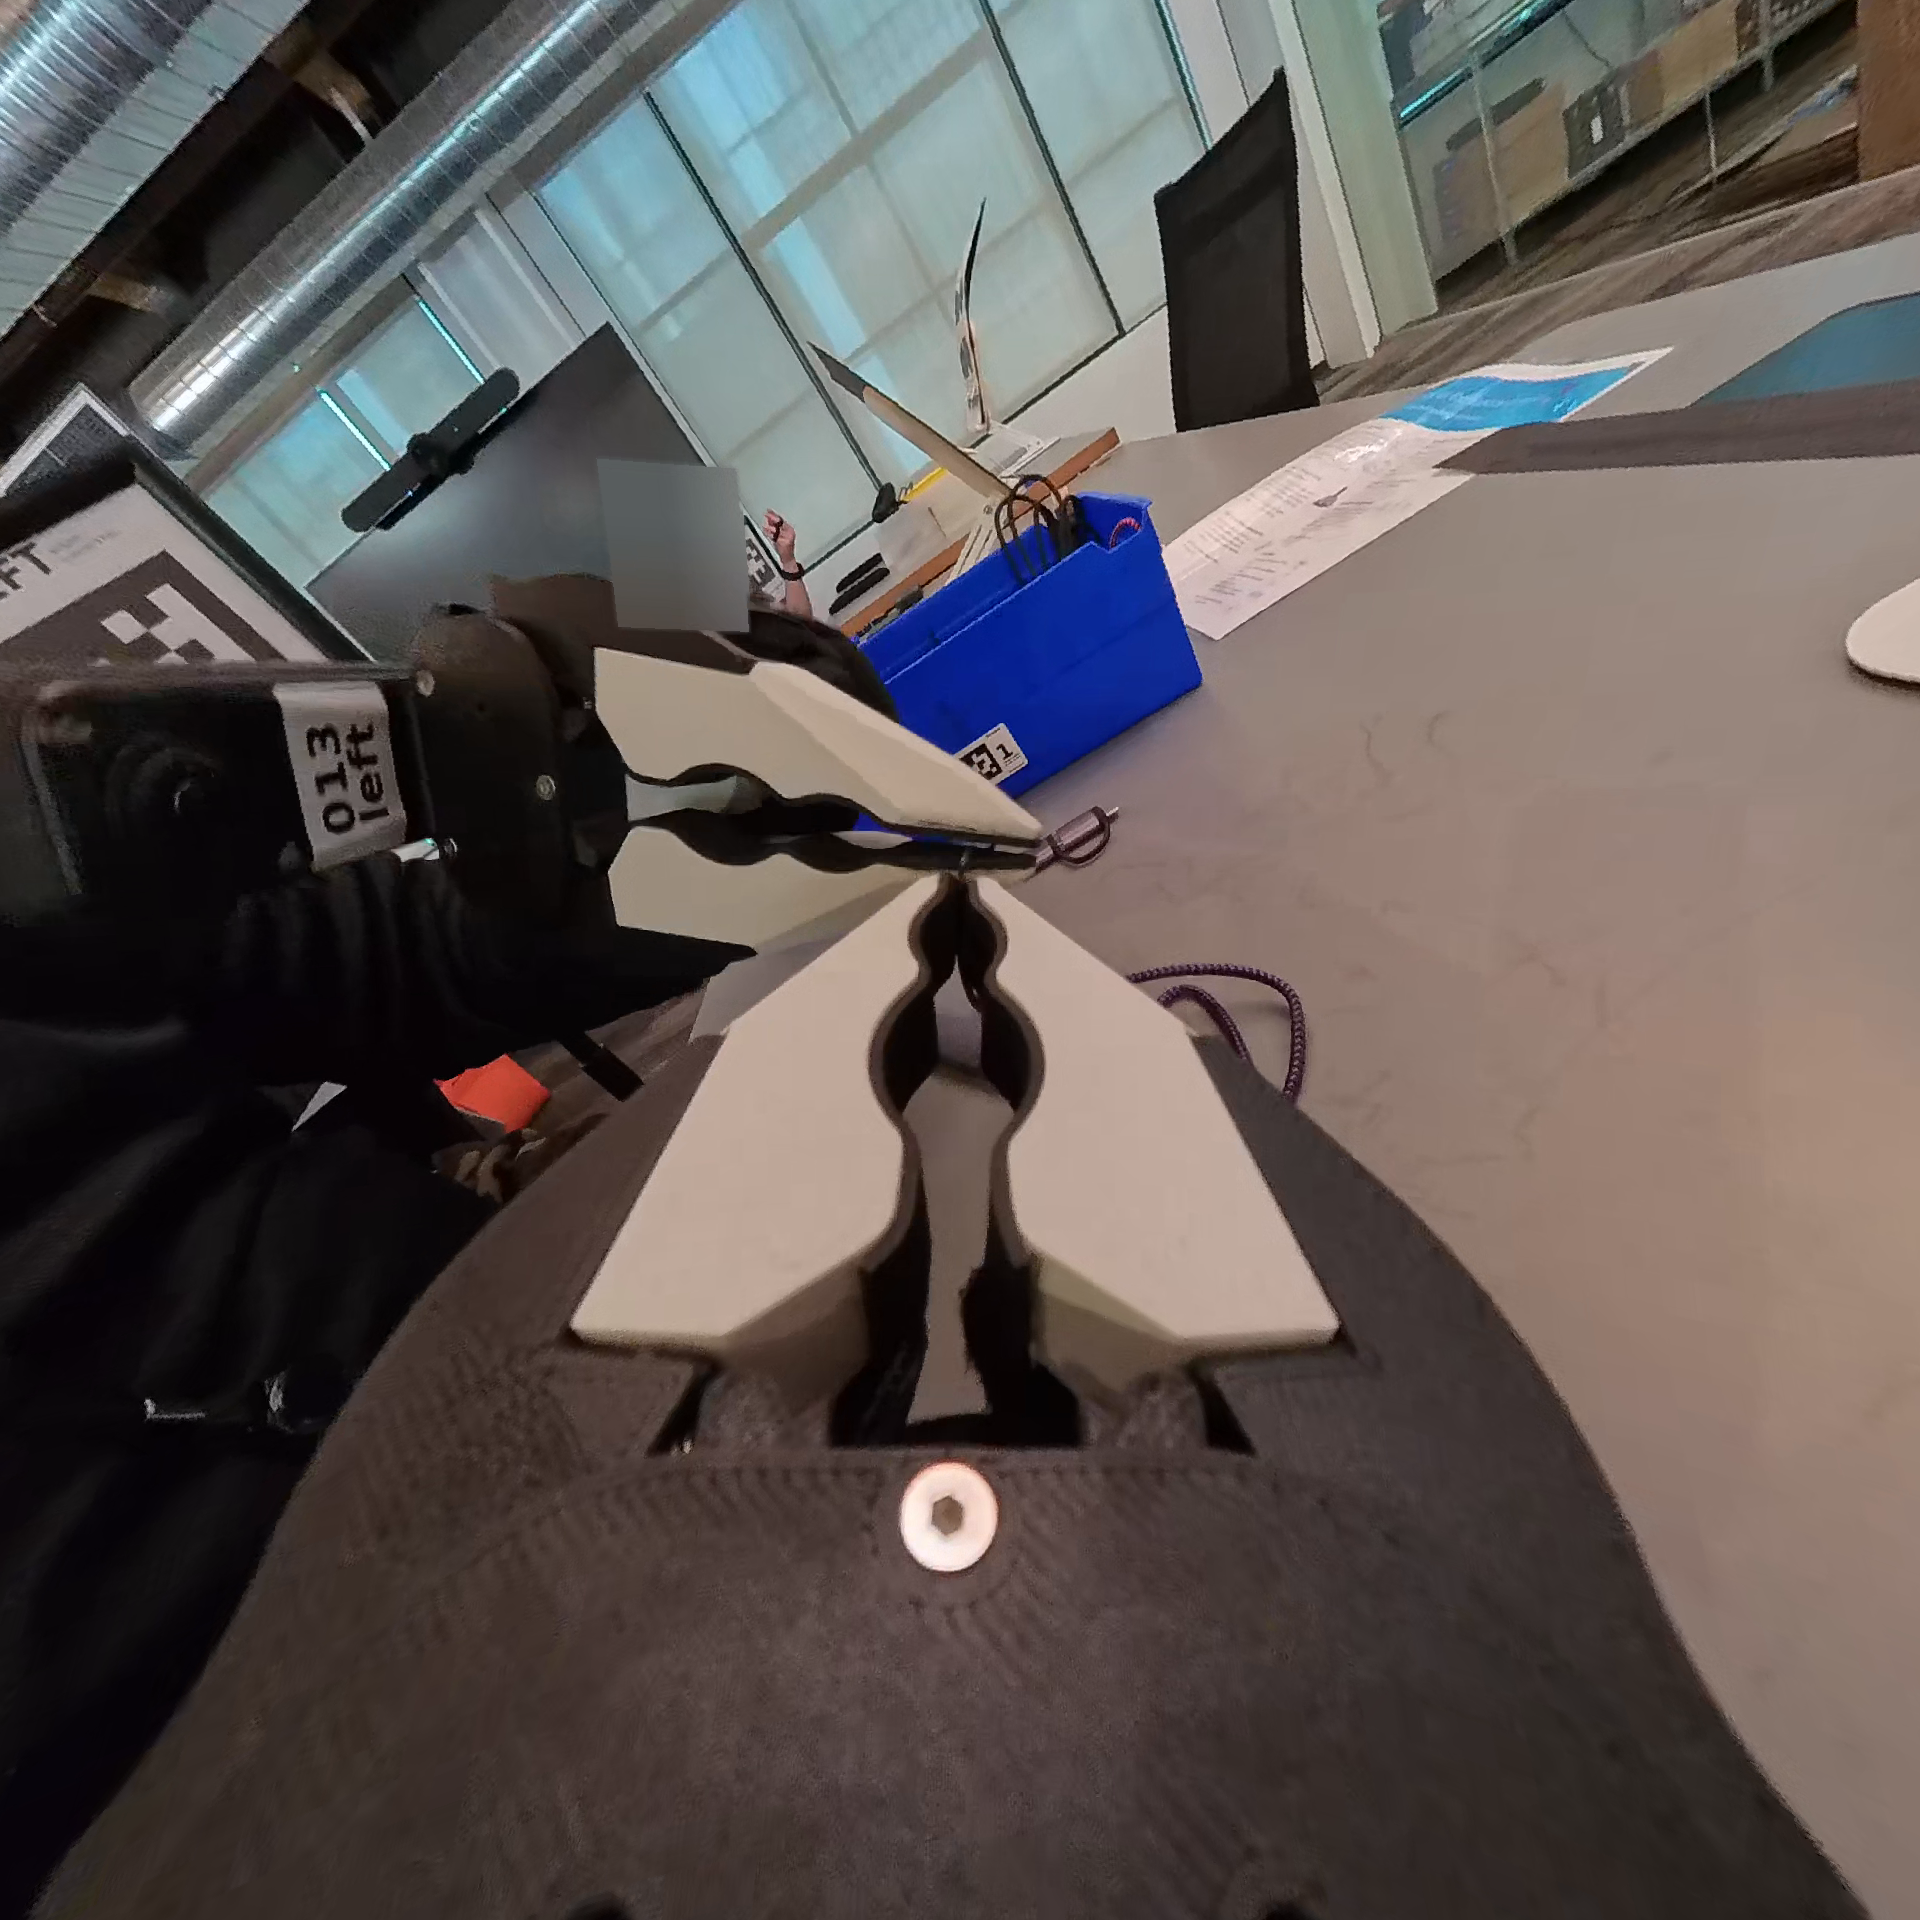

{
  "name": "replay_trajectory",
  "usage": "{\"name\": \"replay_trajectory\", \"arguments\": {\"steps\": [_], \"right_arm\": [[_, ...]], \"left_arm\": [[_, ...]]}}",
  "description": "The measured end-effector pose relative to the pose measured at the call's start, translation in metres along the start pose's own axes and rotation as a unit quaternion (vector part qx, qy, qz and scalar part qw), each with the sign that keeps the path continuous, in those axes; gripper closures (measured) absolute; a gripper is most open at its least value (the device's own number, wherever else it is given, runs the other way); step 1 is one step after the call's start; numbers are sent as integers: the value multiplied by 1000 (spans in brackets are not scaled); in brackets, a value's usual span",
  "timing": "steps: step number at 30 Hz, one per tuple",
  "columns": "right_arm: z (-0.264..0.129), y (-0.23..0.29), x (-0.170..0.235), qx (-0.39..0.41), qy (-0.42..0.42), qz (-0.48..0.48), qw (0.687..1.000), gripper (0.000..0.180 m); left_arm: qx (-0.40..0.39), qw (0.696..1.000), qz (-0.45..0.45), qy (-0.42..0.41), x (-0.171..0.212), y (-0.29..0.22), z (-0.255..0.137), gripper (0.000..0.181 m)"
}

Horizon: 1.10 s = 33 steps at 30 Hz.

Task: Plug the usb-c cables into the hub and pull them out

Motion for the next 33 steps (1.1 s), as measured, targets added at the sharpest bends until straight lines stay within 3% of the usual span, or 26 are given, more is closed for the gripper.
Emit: {"name": "replay_trajectory", "arguments": {"steps": [4,11,14,16,19,21,25,29,31,33], "right_arm": [[-2,4,-6,-2,-19,-7,1000,180],[-5,5,-12,19,-34,-22,999,180],[-29,1,-26,11,-91,0,996,180],[-41,-4,-29,27,-102,-1,994,180],[-39,-10,-27,40,-94,11,995,180],[-36,-14,-22,35,-82,31,996,180],[-31,-15,-19,19,-83,48,995,180],[-26,-12,-17,12,-74,45,996,180],[-27,-11,-18,6,-78,48,996,180],[-27,-9,-18,7,-76,44,996,180]], "left_arm": [[65,990,-116,-36,-3,4,-3,181],[108,975,-180,-67,4,10,-6,181],[76,975,-209,-27,35,26,-4,181],[112,966,-232,-30,40,21,-8,181],[154,965,-211,-25,36,2,-9,178],[161,968,-194,-20,28,-9,-8,160],[168,969,-179,-27,1,-30,1,149],[163,969,-185,-20,-9,-36,16,163],[167,966,-197,-24,-11,-36,18,181],[168,964,-203,-31,-13,-36,18,181]]}}
Point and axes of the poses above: each gripper's, where its closed fingertips meet, z out along the fingers, x out of its underside, y = z × x across the jaws, the point moved 1 cm from there along -z, back along the fingers, and after that the axes turned 10 degrees about y, right-handed, at the moved point
